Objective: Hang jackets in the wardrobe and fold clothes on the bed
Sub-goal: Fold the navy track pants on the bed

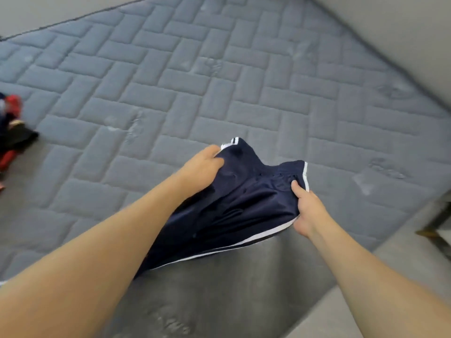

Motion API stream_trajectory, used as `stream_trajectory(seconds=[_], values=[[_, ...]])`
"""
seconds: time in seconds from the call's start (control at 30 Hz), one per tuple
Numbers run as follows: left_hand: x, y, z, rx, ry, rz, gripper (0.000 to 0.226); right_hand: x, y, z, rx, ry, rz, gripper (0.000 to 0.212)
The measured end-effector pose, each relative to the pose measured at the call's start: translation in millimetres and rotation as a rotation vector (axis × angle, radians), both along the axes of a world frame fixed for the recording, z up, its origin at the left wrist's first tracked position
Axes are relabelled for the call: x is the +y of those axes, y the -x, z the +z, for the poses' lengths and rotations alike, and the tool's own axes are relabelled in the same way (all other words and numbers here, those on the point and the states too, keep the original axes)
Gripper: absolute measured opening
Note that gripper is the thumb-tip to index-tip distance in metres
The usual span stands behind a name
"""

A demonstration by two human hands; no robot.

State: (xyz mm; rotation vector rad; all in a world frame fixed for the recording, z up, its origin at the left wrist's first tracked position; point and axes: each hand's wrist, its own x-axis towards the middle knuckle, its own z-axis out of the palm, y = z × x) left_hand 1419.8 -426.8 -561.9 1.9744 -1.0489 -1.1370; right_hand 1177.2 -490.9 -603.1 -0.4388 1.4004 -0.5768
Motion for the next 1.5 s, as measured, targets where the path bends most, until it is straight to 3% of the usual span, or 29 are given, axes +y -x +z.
stream_trajectory(seconds=[0.1, 0.17, 0.27, 0.37, 0.47, 0.53, 0.6, 0.67, 0.73, 0.8, 0.87, 0.93, 1.03, 1.1, 1.17, 1.23, 1.37, 1.43, 1.5], values=[[-106.5, 44.4, -0.6, -0.164, 0.153, -0.012, 0.012, -80.0, 73.2, -10.4, 0.137, 0.115, -0.177, 0.031], [-162.7, 62.1, -11.4, -0.354, 0.227, 0.066, 0.021, -127.9, 108.0, -24.5, 0.336, 0.180, -0.314, 0.034], [-197.0, 80.3, -43.1, -0.612, 0.033, 0.091, 0.051, -152.1, 126.2, -51.0, 0.573, 0.075, -0.336, 0.073], [-161.2, 91.1, -89.7, -0.662, -0.231, -0.100, 0.063, -114.9, 95.3, -84.8, 0.547, -0.037, -0.332, 0.080], [-72.6, 83.5, -131.5, -0.594, -0.422, -0.175, 0.061, -47.0, 43.1, -101.8, 0.415, -0.222, -0.332, 0.077], [-5.8, 70.3, -146.2, -0.507, -0.549, -0.109, 0.059, -3.0, 9.8, -99.8, 0.600, -0.242, -0.094, 0.074], [49.6, 53.6, -152.1, -0.532, -0.630, -0.078, 0.052, 34.9, -20.2, -95.6, 0.867, -0.053, 0.263, 0.064], [84.0, 32.6, -150.8, -0.408, -0.693, -0.045, 0.042, 58.3, -46.2, -97.3, 0.887, 0.202, 0.493, 0.050], [110.9, 14.6, -146.1, -0.058, -0.672, 0.018, 0.032, 71.3, -69.6, -96.2, 0.723, 0.218, 0.476, 0.041], [134.1, 2.1, -137.8, 0.107, -0.655, -0.037, 0.024, 77.1, -90.6, -91.2, 0.589, 0.080, 0.310, 0.038], [153.7, -6.0, -134.9, 0.035, -0.677, -0.244, 0.022, 80.7, -108.4, -87.8, 0.466, -0.062, 0.165, 0.046], [170.3, -7.4, -136.4, -0.122, -0.657, -0.379, 0.018, 82.7, -118.4, -83.9, 0.463, -0.122, 0.130, 0.062], [192.6, -12.2, -131.2, -0.512, -0.393, -0.298, 0.015, 80.8, -121.5, -73.9, 0.908, 0.058, 0.319, 0.071], [199.7, -7.8, -129.4, -0.734, -0.239, -0.268, 0.024, 72.2, -122.4, -71.6, 1.003, 0.270, 0.396, 0.064], [206.8, -3.0, -128.0, -0.602, -0.306, -0.283, 0.041, 69.6, -134.9, -73.9, 0.840, 0.232, 0.468, 0.059], [214.3, 7.8, -132.5, -0.545, -0.507, -0.389, 0.054, 76.6, -149.7, -75.2, 0.717, 0.052, 0.626, 0.060], [223.6, 27.6, -137.6, -0.722, -0.532, -0.421, 0.030, 79.4, -161.1, -87.9, 0.884, -0.054, 1.081, 0.042], [220.8, 23.3, -134.0, -0.574, -0.503, -0.327, 0.027, 78.4, -166.8, -92.5, 0.924, -0.019, 1.077, 0.035], [214.5, 2.6, -121.0, -0.326, -0.444, -0.125, 0.019, 74.9, -171.2, -93.3, 0.790, 0.073, 0.787, 0.034]])
